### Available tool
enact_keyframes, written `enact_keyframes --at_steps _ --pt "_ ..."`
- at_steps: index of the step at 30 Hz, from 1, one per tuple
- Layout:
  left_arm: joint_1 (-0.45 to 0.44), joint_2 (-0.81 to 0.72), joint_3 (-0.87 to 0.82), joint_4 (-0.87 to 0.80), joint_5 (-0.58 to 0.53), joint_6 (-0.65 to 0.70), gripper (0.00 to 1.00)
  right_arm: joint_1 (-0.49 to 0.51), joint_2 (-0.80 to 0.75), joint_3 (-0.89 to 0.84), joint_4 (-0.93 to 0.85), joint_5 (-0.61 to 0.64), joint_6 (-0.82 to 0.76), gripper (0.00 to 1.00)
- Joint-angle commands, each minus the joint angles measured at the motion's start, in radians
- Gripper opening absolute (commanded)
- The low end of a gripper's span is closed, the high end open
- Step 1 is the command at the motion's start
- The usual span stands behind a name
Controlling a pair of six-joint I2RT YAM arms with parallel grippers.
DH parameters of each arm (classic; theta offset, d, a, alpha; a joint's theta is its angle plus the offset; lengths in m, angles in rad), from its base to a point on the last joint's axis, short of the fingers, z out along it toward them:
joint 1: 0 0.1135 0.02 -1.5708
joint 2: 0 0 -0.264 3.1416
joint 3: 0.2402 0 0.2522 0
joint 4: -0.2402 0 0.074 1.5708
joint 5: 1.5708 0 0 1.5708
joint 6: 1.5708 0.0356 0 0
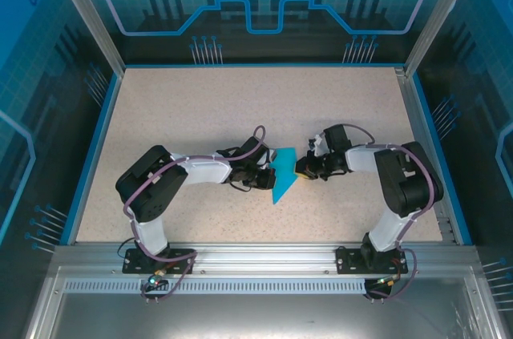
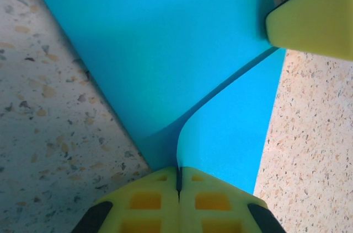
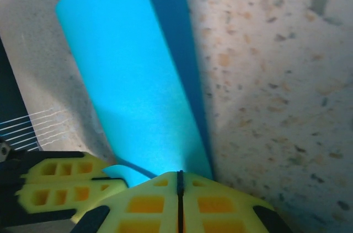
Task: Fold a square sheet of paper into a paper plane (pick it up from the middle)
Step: Third fold the triangle at the center of the table.
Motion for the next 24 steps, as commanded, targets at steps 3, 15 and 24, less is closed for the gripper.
enact_keyframes --at_steps 3,15,24 --pt "-0.002 0.025 -0.009 -0.113 -0.017 0.037 0.0 -0.018 0.02 -0.02 -0.011 0.029 -0.016 0.09" --pt "-0.001 0.024 0.015 -0.147 -0.033 0.051 0.0 0.029 -0.098 0.036 -0.054 -0.072 -0.048 0.09" --pt "-0.001 0.021 0.029 -0.153 -0.029 0.042 0.04 0.07 -0.01 0.038 -0.039 -0.081 -0.064 0.09"
